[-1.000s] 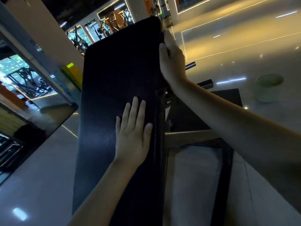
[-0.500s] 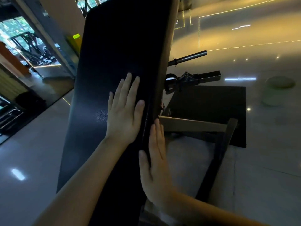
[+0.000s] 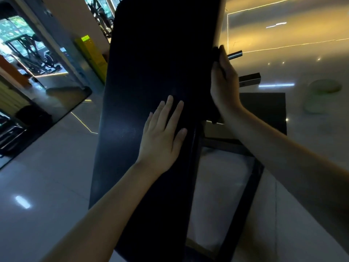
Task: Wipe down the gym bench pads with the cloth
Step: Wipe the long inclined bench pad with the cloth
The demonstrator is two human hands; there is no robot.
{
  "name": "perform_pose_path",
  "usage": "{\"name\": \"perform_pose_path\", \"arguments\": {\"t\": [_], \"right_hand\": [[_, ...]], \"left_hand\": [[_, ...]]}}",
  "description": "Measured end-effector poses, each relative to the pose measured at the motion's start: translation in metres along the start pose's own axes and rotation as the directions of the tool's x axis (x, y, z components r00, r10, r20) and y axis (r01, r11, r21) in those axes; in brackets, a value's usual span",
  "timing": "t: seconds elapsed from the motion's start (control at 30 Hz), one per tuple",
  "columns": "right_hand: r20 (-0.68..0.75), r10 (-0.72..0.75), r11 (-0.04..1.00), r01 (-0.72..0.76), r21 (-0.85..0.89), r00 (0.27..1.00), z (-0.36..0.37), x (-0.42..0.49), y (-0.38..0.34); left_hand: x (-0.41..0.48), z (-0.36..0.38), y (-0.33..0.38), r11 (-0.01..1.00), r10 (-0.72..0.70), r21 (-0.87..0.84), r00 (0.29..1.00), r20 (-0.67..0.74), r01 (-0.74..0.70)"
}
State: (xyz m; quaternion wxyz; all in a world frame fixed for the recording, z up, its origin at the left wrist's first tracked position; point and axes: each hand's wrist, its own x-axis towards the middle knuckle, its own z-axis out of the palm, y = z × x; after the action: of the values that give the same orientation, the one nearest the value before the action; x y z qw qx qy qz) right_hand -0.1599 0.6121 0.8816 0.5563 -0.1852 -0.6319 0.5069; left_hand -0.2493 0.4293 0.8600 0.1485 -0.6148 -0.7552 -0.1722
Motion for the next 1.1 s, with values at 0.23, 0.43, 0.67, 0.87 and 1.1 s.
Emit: {"name": "perform_pose_path", "arguments": {"t": [0.23,0.43,0.67,0.87,1.1], "right_hand": [[0.065,0.062,0.997,-0.064,0.032,0.996,0.008,-0.115,0.008],[0.055,0.121,0.992,-0.118,-0.045,0.991,0.022,-0.238,0.017],[-0.089,0.057,0.998,-0.056,0.013,0.994,0.032,-0.173,0.011],[-0.136,0.033,0.998,-0.040,-0.053,0.990,0.022,-0.046,0.004],[-0.138,0.031,0.999,-0.033,-0.012,0.990,0.028,-0.097,0.006]], "left_hand": [[-0.003,0.017,0.002,1.000,0.011,-0.025,0.998,-0.057,-0.013],[-0.004,0.027,0.000,0.997,0.022,-0.068,0.988,-0.152,-0.033],[-0.010,0.031,-0.005,0.991,0.040,-0.116,0.966,-0.254,-0.071],[-0.010,0.028,-0.004,0.990,0.041,-0.116,0.961,-0.275,-0.075],[-0.010,0.032,-0.006,0.990,0.059,-0.108,0.957,-0.285,-0.094]]}}
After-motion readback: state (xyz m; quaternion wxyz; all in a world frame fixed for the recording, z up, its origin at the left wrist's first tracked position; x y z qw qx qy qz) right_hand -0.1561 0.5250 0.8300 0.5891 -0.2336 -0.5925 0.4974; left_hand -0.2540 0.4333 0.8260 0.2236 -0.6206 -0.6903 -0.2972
